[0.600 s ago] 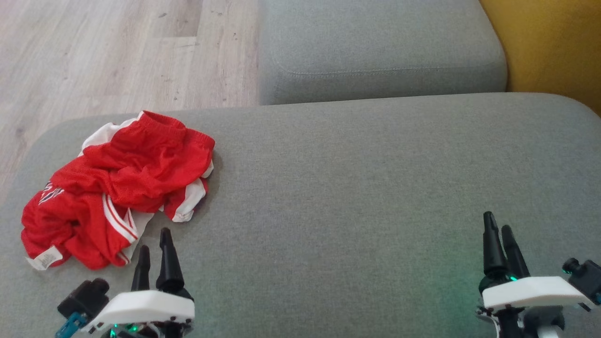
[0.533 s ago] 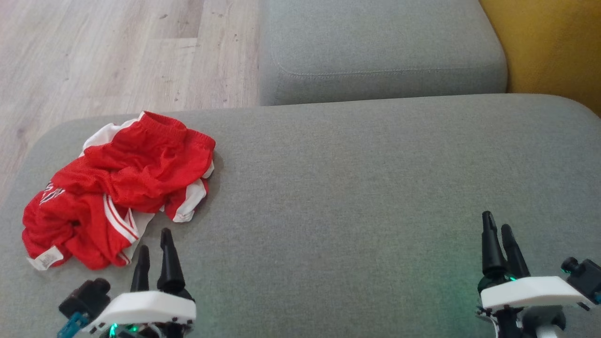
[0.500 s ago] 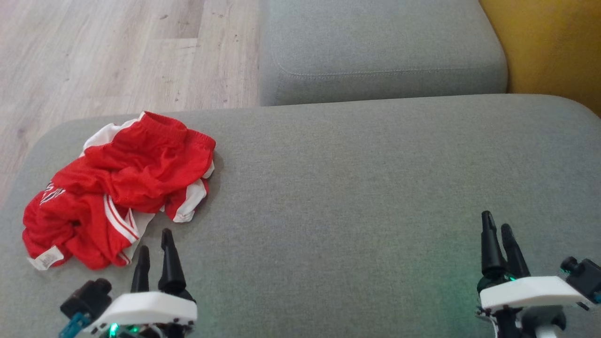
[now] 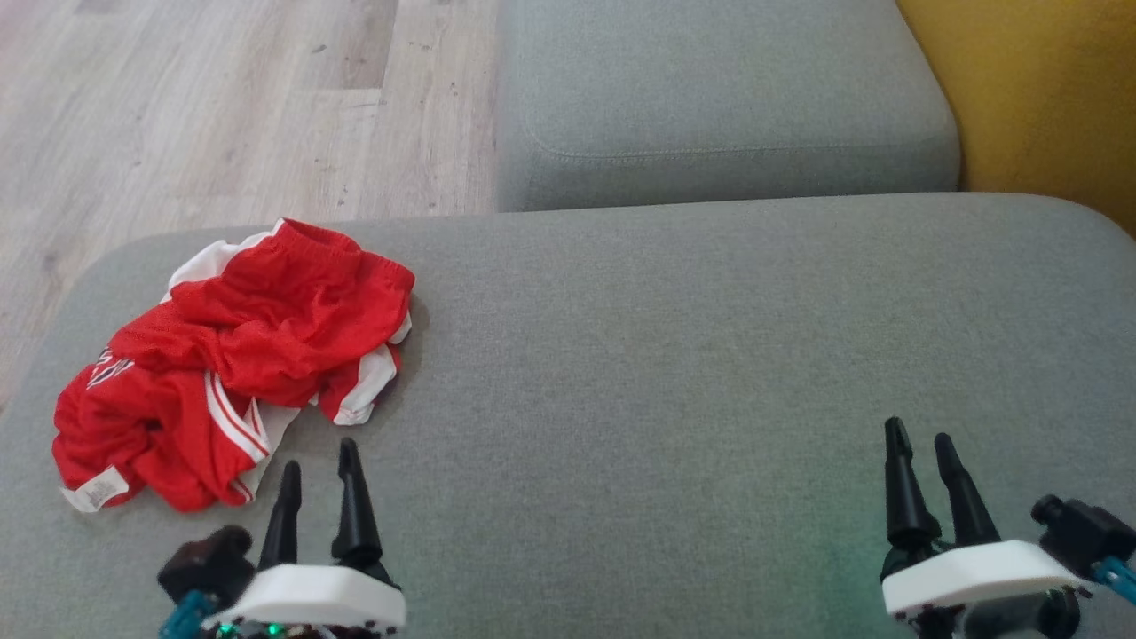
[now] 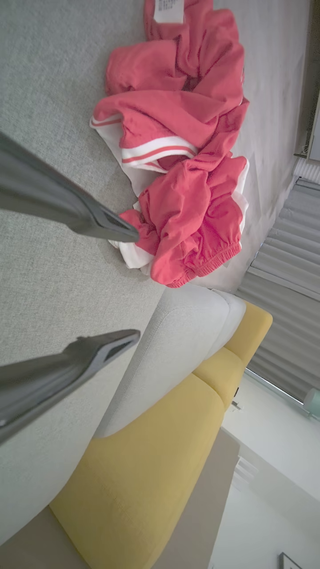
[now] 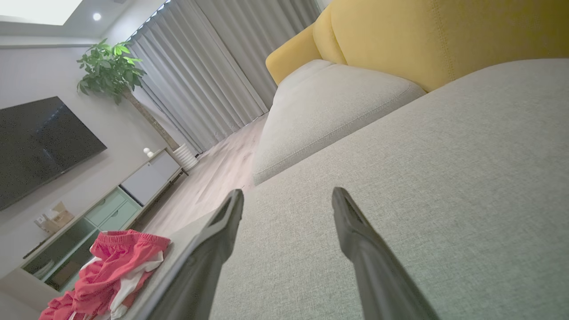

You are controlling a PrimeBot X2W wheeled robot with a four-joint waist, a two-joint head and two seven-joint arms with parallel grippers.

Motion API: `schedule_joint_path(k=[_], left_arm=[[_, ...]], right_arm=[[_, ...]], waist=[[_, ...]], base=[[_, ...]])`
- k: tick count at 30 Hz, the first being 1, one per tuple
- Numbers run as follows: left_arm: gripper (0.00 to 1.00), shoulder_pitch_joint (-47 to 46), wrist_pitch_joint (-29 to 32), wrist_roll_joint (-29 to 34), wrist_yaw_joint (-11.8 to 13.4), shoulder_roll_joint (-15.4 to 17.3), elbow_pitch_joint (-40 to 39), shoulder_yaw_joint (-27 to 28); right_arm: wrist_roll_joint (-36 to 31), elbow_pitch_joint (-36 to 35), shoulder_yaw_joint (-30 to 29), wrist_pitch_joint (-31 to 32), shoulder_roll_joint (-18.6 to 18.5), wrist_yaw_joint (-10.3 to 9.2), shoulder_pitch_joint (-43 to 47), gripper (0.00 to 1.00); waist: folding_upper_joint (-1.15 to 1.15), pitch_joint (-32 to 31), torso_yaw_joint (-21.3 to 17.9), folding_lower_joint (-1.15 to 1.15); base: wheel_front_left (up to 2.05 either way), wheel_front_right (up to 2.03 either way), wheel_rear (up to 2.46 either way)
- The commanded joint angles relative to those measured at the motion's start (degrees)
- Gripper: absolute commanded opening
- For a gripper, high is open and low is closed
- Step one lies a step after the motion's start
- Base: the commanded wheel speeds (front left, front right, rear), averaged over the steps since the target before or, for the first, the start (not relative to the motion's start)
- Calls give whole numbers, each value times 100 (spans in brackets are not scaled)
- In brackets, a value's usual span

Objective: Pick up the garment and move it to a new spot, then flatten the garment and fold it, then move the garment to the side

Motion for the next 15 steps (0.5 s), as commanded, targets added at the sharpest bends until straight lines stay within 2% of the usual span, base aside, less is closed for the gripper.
schedule_joint_path(k=[1, 15], left_arm=[[100, -130, -98, 270, 45, 75, -179, 8], [100, -16, -320, 1235, 281, 131, -186, -267]], right_arm=[[-277, -198, 135, -110, -44, 19, -131, 100], [-1260, -212, 270, -330, -48, 21, -7, 100]], waist=[[0, -24, 10, -1], [0, -129, -17, -1]], base=[[0, 0, 0], [0, 0, 0]])
